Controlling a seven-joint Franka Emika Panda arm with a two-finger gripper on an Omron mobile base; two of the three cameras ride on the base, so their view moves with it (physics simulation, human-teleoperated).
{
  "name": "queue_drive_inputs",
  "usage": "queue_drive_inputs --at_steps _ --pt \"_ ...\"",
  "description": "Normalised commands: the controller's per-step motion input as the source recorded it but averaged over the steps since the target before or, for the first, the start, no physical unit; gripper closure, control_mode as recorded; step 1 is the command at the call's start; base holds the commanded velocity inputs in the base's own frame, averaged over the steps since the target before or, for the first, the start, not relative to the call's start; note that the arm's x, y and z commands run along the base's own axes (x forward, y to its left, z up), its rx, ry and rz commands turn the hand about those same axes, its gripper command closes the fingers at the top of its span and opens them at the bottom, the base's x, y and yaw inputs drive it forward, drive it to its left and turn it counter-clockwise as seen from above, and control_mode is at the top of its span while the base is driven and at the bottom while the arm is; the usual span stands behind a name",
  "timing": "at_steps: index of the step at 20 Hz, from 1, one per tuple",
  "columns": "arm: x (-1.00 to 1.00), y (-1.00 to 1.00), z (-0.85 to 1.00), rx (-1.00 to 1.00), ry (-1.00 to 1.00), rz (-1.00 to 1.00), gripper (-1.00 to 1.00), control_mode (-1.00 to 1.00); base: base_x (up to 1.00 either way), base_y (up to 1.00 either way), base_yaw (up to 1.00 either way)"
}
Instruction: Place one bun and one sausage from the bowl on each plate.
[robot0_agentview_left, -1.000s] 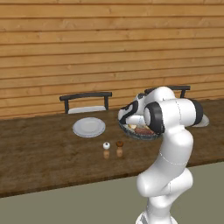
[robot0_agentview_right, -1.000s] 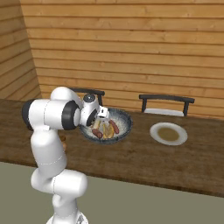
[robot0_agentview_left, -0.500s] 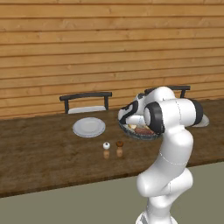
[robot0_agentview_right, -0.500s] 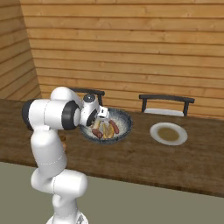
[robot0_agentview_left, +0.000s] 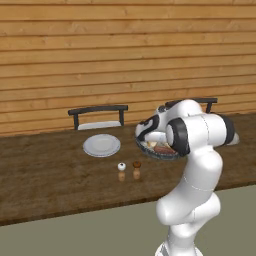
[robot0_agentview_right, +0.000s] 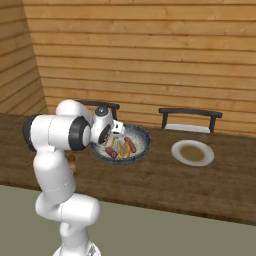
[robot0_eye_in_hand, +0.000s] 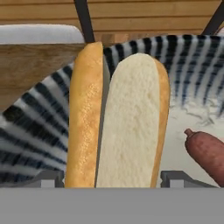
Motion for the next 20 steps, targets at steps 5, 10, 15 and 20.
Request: queue_drive_inputs --at_steps 5,10,15,20 --pt "-0.06 0.00 0.41 0.00 0.00 0.00 1.00 -1.00 0.00 0.00 0.00" --pt "-0.01 0.15 0.36 0.00 0.00 0.00 1.00 -1.00 0.00 0.00 0.00" --pt "-0.12 0.71 0.20 0.00 0.02 0.00 1.00 -1.00 0.00 0.00 0.00" --pt "-0.02 0.87 0.18 0.00 0.07 0.00 1.00 -1.00 0.00 0.00 0.00"
